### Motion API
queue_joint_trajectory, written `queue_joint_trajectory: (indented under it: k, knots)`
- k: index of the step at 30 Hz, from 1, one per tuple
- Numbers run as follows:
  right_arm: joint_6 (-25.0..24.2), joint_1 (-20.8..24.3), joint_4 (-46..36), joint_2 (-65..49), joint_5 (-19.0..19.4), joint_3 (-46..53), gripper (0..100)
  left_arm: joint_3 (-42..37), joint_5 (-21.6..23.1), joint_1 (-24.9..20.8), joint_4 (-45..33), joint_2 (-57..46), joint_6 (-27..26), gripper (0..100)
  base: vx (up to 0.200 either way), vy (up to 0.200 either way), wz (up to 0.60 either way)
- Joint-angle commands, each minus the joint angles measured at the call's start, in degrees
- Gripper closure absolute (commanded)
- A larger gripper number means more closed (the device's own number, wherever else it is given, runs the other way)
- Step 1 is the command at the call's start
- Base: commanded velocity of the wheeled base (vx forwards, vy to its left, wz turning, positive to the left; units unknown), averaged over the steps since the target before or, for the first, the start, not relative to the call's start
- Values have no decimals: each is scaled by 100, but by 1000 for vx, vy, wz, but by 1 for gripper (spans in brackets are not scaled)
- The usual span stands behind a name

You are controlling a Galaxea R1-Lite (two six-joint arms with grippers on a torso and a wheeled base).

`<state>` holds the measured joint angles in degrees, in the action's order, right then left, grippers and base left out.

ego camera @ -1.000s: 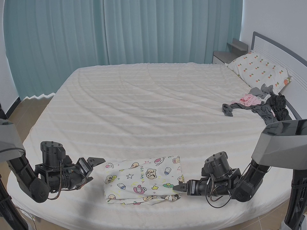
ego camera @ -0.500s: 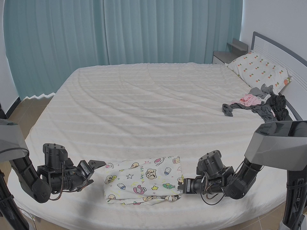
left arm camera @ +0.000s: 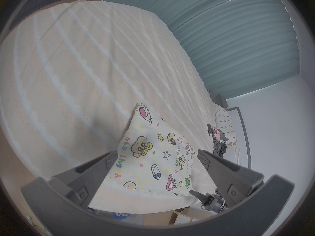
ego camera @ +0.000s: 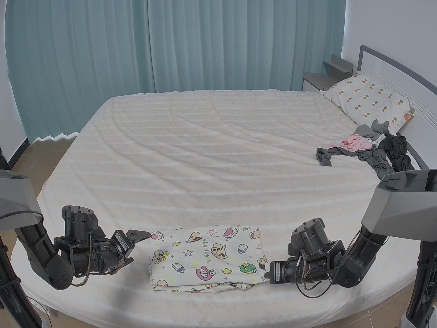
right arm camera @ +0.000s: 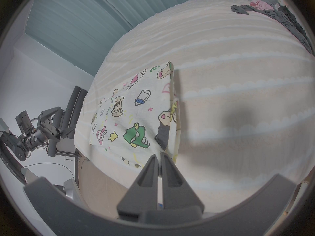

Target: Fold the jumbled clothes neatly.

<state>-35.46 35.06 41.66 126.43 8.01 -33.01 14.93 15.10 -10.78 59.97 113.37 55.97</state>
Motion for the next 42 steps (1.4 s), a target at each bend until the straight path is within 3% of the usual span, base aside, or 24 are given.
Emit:
queue_joint_trajectory:
  k: [1, 10, 17, 18, 24, 31, 35, 42]
  knots:
    - [101, 62, -8, -92, -1, 164, 100, -8, 1, -3, -2, 36, 2, 0, 0, 0, 0]
    - [233, 62, -26, -57, -10, 269, 100, -17, 1, -12, 6, 45, 2, 0, 0, 0, 0]
    - [382, 106, -483, -92, -19, 260, 100, -8, -7, -12, 6, 80, -7, 0, 0, 0, 0]
    - [417, 106, -474, -92, -19, 243, 0, 1, 1, -12, 6, 80, -7, 0, 0, 0, 0]
    - [444, -87, -448, -118, -221, -127, 0, 1, 1, -21, 6, 80, -7, 0, 0, 0, 0]
    - [452, -447, -588, -268, -194, -918, 0, 18, 10, -21, 6, 124, 2, 0, 0, 0, 0]
    - [373, -614, -1054, 470, -186, -2192, 0, 36, 116, -21, 6, 168, 2, 0, 0, 0, 0]
    - [409, -711, -1485, 1341, -177, -3132, 0, -26, 247, -3, 349, 264, 11, 0, 0, 0, 0]
